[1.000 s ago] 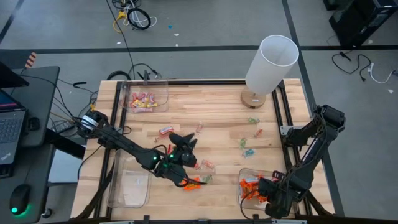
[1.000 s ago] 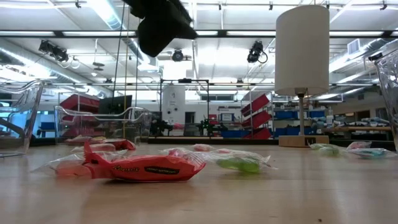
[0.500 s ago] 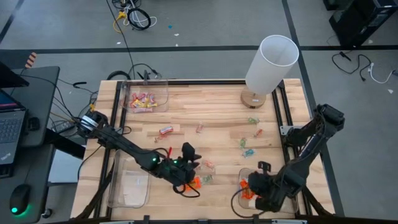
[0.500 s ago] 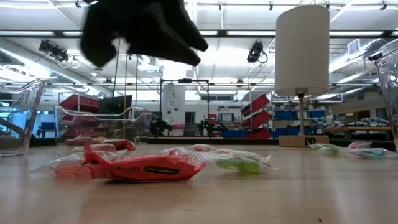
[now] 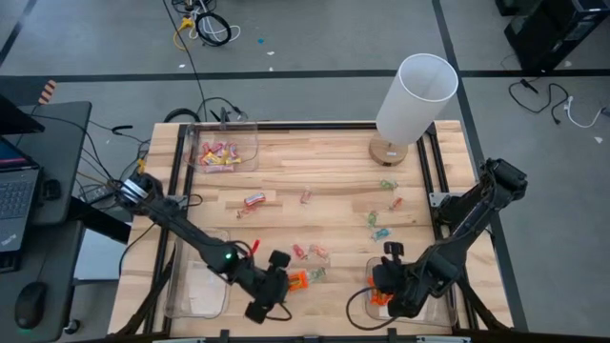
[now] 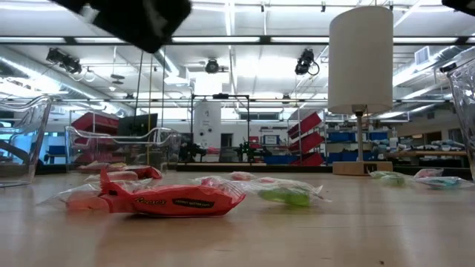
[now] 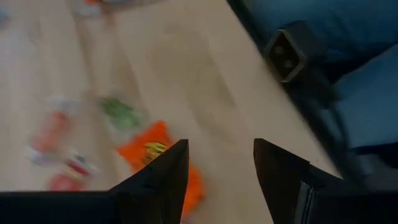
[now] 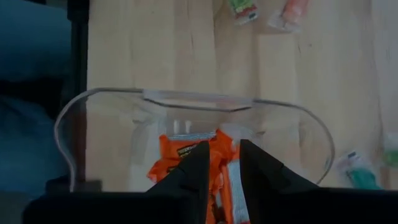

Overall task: Sort candy
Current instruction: Put the chocolate into the bottom right transparent bin

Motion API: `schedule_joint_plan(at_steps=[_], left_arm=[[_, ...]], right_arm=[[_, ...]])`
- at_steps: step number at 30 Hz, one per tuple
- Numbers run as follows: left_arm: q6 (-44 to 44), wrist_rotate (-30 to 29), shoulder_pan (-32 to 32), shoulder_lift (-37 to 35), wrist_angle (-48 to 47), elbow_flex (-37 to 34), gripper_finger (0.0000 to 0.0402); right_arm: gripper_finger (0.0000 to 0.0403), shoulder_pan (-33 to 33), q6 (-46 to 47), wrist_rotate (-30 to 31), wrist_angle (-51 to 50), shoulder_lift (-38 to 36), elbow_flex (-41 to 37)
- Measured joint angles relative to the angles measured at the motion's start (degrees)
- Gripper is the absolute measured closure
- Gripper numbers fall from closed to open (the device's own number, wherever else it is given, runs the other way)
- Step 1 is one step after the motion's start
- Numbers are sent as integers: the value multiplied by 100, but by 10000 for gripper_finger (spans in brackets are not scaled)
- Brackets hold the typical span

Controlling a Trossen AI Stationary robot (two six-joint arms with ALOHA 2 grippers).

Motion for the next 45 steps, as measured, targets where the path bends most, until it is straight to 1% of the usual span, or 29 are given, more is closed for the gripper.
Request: schedule_joint_plan(at_steps=[3,6,12,20,29,36,40,45], left_arm=[[-541,-37,-159,4,3,0,218],[-870,-370,-287,4,10,0,218],[-912,-877,-451,260,97,0,218],[-981,-1353,-444,647,180,0,218],[-1301,-1360,-444,965,83,-2,218],[-1656,-1519,-444,1133,-447,-11,219],[-1649,-1657,-444,1139,-459,-11,239],[-1635,-1793,-444,1139,-536,-11,290]], right_arm=[[329,5,-157,138,6,0,0],[329,13,-274,149,10,0,0],[329,22,-334,193,16,0,0],[329,33,-460,243,17,0,-2],[329,33,-547,254,28,0,-2],[329,33,-588,254,92,0,-4],[329,33,-643,259,135,0,-4],[329,33,-695,419,188,0,-4]])
